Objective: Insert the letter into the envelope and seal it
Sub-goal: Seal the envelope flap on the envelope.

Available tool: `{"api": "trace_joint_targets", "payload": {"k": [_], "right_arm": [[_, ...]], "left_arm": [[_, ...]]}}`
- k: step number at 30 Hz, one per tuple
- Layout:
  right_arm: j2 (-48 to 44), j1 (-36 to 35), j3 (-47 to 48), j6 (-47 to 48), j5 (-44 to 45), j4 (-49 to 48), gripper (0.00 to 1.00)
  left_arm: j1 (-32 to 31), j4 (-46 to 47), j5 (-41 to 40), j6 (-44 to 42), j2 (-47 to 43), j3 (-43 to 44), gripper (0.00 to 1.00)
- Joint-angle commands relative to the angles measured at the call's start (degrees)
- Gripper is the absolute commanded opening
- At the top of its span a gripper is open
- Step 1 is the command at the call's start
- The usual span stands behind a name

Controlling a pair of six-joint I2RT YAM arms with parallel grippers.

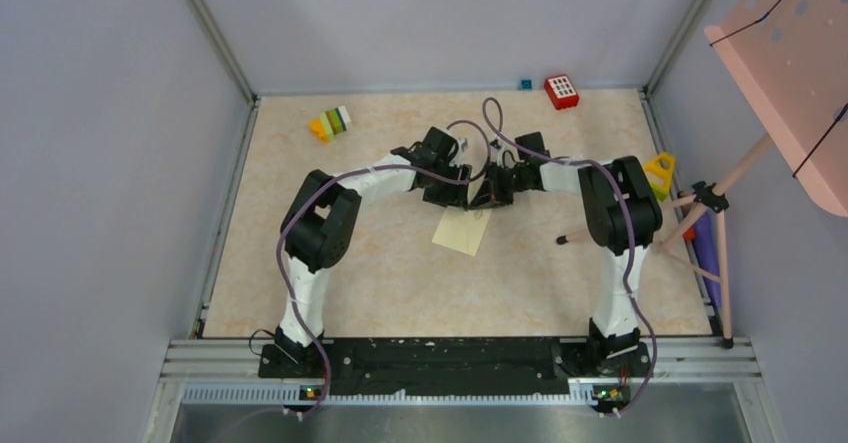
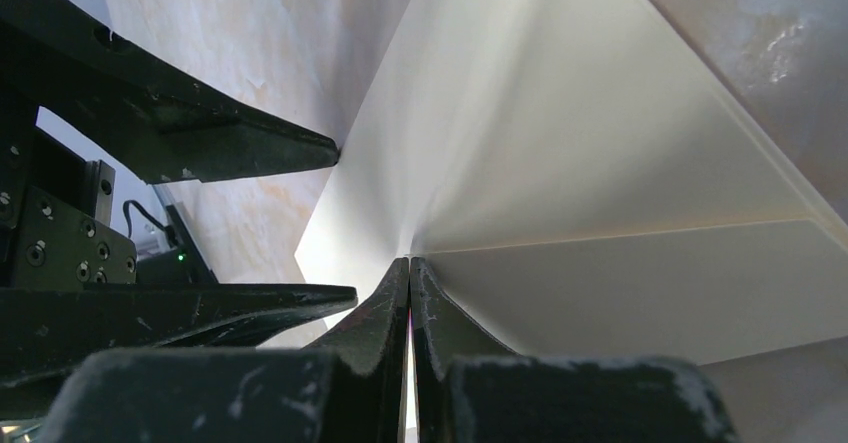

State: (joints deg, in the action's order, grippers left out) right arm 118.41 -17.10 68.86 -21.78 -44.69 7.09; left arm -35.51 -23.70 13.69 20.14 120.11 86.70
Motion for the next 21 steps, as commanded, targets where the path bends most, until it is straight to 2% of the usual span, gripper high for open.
{"api": "trace_joint_targets", "payload": {"k": [1,8,12,18,21], "right_arm": [[1.93,-0.67,0.05,2.69,5.23,5.65,0.0],[2.92,0.03,0.1,2.4,3.17,6.13,0.0],[2.5,0.49,-0.15,2.77,4.69,6.09,0.0],[2.01,1.49,-0.91,3.69,5.91,5.65,0.0],[1.87,1.62,-0.66,4.99,6.68,6.1,0.0]], "left_arm": [[-2.56,-3.3,-5.22,-0.91,6.82,-0.32,0.64],[-3.14,-4.41,-7.97,-0.3,8.76,0.81,0.6],[-2.64,-2.4,-7.45,1.82,6.86,-1.52,0.6],[4.31,3.9,1.28,4.61,0.02,-6.91,0.59],[8.4,9.85,11.99,5.89,-2.49,-10.45,0.51]]}}
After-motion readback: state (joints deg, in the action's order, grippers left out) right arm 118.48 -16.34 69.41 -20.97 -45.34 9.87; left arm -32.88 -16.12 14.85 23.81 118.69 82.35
